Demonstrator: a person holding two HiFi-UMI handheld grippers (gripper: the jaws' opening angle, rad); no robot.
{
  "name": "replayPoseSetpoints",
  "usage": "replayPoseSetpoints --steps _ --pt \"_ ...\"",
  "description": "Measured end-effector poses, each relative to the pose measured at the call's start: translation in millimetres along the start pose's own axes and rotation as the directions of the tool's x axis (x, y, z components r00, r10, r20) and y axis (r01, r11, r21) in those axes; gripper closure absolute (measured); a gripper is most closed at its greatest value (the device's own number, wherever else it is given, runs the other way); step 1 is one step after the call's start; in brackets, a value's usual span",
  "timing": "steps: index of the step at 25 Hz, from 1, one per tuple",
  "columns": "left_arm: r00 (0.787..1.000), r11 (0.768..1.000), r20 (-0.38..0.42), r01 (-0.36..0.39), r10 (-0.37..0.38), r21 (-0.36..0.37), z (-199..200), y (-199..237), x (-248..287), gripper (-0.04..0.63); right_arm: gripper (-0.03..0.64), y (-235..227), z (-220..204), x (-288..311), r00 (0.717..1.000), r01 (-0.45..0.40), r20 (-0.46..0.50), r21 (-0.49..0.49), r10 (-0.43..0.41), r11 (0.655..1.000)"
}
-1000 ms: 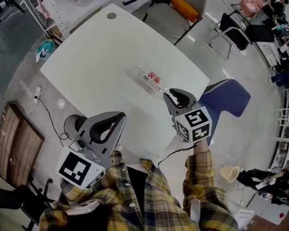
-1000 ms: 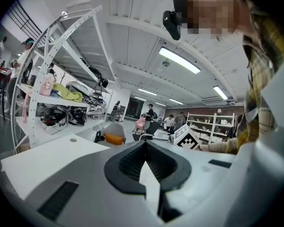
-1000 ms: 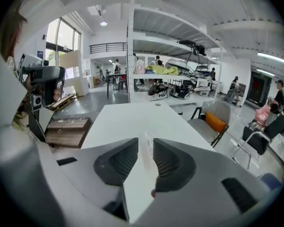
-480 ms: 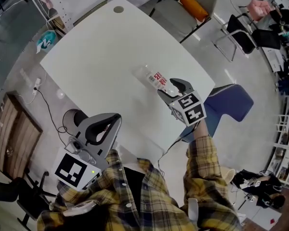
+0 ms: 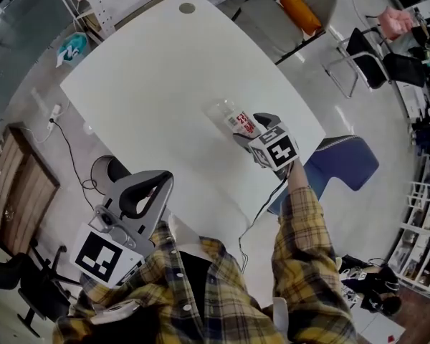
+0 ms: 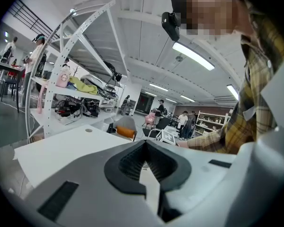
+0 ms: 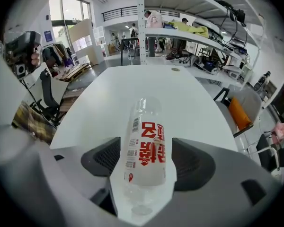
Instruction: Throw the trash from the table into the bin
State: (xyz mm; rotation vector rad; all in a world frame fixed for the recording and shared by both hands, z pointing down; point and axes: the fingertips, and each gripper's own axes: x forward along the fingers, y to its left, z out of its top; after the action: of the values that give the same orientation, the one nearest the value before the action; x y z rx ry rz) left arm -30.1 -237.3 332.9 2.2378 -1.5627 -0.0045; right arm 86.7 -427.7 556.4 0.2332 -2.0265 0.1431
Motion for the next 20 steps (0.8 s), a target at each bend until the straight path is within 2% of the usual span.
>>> replayPoseSetpoints --steps 10,20 --pt "1.000 1.000 -0.004 -0.021 0.021 -0.015 -4.6 17.2 2.8 0.588 0.300 -3.3 -14.7 36.0 0.995 -0.041 -0.093 -0.008 0.040 0.999" --pt "1.000 0.999 -0.002 -0.023 0.023 -0.025 -6.1 24.7 4.0 0.588 0.304 -4.8 -14.3 43.4 0.993 -0.052 -0.113 -0.049 0.047 0.997"
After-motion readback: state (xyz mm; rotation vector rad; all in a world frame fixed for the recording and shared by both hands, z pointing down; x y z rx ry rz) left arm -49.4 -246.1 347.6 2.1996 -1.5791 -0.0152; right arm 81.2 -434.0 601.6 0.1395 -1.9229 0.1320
